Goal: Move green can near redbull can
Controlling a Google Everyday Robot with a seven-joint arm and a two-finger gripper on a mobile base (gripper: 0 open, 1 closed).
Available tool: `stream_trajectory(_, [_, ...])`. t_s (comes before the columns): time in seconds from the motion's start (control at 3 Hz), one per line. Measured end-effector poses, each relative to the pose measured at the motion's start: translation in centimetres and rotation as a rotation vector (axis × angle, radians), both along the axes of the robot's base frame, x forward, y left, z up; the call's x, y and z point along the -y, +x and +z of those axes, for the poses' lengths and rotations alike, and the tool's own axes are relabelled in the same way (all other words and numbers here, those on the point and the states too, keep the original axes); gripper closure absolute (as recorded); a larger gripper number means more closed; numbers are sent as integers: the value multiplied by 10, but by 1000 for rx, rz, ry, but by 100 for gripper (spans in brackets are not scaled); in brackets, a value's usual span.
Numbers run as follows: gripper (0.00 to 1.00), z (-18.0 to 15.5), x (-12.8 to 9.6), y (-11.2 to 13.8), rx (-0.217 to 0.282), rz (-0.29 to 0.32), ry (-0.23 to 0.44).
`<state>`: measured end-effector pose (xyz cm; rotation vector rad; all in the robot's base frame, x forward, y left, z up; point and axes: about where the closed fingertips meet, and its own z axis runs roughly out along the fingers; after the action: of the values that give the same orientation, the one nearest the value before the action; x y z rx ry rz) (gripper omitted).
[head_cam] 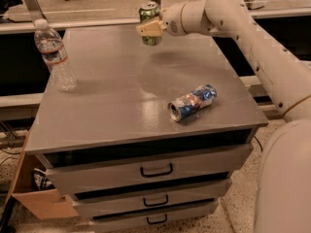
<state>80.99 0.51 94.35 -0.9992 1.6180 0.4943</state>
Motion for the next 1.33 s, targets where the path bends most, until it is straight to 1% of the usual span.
stream_trajectory(0.33, [100,-1,15,-19,-23,3,-19])
stream_trajectory(0.67, [100,3,40,-53,-46,-5,-30])
stream_trajectory(1.0, [100,1,60,-84,-73,-19,-25])
stream_trajectory(1.33, [100,-6,80,-107,-104,-31,-37])
